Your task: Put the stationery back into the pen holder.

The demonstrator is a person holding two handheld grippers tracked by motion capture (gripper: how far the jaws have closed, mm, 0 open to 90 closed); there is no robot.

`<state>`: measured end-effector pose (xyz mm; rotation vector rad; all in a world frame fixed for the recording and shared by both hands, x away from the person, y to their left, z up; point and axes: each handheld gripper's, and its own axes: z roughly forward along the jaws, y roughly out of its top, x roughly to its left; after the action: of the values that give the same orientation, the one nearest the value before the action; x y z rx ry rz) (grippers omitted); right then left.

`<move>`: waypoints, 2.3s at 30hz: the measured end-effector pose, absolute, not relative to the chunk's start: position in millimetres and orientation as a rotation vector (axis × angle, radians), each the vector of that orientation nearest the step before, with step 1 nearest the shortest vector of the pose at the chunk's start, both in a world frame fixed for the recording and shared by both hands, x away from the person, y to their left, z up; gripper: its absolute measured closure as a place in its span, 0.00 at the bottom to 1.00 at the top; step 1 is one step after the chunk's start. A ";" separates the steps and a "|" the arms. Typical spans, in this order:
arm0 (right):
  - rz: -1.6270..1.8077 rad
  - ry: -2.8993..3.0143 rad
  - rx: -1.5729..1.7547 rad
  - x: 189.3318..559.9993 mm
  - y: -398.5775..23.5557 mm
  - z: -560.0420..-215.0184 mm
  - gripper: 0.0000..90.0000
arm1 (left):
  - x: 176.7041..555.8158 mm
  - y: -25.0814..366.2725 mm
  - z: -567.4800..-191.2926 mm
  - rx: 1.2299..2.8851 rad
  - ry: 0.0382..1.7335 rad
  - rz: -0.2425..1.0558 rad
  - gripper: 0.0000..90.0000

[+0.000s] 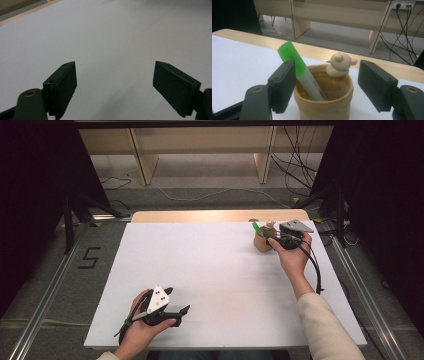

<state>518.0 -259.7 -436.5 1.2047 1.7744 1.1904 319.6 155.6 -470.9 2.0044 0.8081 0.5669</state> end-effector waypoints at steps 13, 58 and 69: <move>1.192 1.832 1.163 501.4 -264.2 -438.6 0.34 | 319.5 155.5 -470.7 2.004 0.811 0.570 0.21; 1.230 2.033 1.112 420.7 -273.0 -445.1 0.32 | 319.8 156.5 -471.9 2.003 0.823 0.571 0.21; 1.241 2.062 1.094 396.8 -272.7 -453.6 0.32 | 319.7 156.2 -471.9 2.003 0.825 0.571 0.21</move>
<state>396.8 -272.7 -453.6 1.0942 2.0616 1.2415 319.7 156.2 -471.9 2.0027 0.8246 0.5709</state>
